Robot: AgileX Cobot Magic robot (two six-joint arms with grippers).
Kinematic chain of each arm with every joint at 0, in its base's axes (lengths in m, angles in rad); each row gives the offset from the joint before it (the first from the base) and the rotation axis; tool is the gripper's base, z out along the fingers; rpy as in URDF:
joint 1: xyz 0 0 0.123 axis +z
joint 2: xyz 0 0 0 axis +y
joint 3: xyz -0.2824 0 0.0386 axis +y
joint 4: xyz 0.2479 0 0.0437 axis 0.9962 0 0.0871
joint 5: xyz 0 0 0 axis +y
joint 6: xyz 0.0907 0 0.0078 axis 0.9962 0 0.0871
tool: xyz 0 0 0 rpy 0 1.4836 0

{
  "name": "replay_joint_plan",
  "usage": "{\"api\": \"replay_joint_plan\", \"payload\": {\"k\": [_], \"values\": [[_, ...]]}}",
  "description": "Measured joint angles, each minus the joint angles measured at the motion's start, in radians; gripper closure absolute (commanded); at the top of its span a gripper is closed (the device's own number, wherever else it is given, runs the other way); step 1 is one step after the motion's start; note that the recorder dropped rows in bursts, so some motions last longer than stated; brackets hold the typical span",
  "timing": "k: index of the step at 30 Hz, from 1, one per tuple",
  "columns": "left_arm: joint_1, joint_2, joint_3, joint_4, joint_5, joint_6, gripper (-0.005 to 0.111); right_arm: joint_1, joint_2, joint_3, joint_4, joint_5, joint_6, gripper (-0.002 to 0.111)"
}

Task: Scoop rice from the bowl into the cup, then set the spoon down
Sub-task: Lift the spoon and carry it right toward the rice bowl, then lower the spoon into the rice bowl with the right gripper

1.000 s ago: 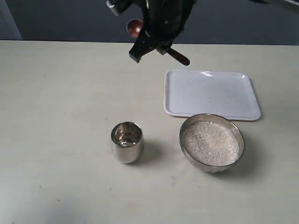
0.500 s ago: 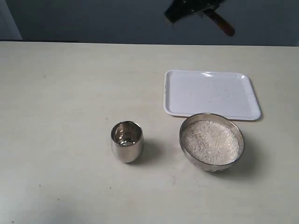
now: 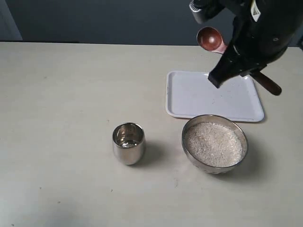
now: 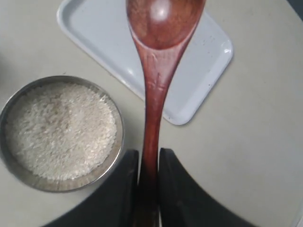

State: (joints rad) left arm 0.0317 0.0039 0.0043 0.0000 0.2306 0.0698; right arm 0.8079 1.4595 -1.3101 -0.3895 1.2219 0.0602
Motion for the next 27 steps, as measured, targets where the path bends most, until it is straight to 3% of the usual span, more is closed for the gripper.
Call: {"api": "replay_joint_plan", "payload": {"k": [13, 20, 27], "values": [[0.000, 0.000, 0.000, 0.000, 0.000, 0.000, 0.106, 0.000, -0.100, 0.213, -0.133, 0.000, -0.068, 0.109], [0.000, 0.000, 0.000, 0.000, 0.000, 0.000, 0.106, 0.011, -0.098, 0.280, -0.076, 0.000, -0.105, 0.109], [0.000, 0.000, 0.000, 0.000, 0.000, 0.000, 0.106, 0.082, -0.087, 0.343, -0.301, 0.002, -0.010, 0.109]]}}
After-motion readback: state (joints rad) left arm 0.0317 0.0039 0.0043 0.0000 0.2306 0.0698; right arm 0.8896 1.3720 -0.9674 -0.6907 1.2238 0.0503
